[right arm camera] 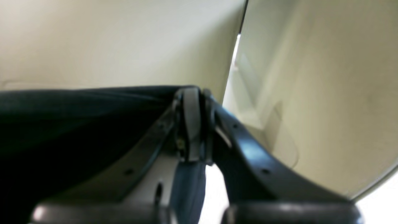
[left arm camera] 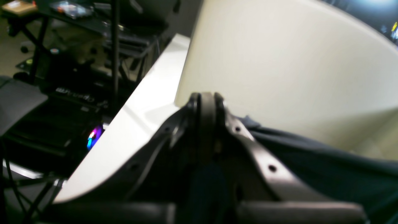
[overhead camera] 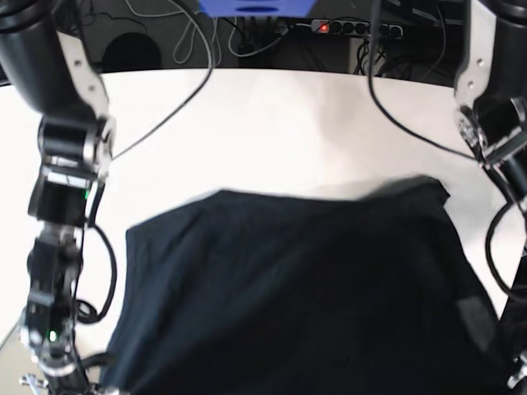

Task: Layout the t-shirt on the table in an organized manner, then fold the t-shirt properly
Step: 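Lift the shirt with both grippers and swing it over the table, then lay the shirt flat and open both grippers, releasing it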

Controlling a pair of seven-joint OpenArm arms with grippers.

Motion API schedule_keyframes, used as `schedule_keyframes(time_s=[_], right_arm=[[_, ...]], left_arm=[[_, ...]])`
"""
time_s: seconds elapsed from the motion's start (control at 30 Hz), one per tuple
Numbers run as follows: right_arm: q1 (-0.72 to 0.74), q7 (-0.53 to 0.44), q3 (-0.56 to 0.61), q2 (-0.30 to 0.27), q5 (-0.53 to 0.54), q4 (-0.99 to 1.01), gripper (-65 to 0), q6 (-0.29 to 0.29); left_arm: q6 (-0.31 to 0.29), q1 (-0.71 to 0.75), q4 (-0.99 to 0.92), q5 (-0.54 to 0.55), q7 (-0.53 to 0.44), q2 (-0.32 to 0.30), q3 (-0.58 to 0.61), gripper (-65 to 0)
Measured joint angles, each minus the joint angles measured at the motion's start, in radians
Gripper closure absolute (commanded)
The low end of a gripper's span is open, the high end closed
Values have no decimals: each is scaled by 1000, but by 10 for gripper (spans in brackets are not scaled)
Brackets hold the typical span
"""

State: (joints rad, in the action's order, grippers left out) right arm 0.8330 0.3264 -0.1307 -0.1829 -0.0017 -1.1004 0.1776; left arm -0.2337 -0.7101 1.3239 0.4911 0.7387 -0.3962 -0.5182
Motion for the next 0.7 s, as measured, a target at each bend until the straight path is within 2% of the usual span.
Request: schedule_keyframes(time_s=[0.1,0.23,0.33,0.47,0.6,0.7], right_arm=[[81,0,2,-6,0,141,0,-1],[105,1,1,-18,-3,248,0,-5],[101,3,29,-33,-13,338,-27,-13],[69,0,124,-51,-13,396,-139,-20],[6,-7,210,-51,-13,397,-249,-19],[-36,2,210,-58,-12,399,-276,-18]], left_arm=[[1,-55,-161,-14,-97,-5,47,-5],[8,-69,-357,-25,-162,-2,123,-24],[26,-79,-512,-30,-258,-2,167,-129],[26,-129,-683,-27,-333,3,220,-304],[19,-134,-747,-21,-351,31,222,-407],[19,-112,-742,-23,-330,30,223,-441]])
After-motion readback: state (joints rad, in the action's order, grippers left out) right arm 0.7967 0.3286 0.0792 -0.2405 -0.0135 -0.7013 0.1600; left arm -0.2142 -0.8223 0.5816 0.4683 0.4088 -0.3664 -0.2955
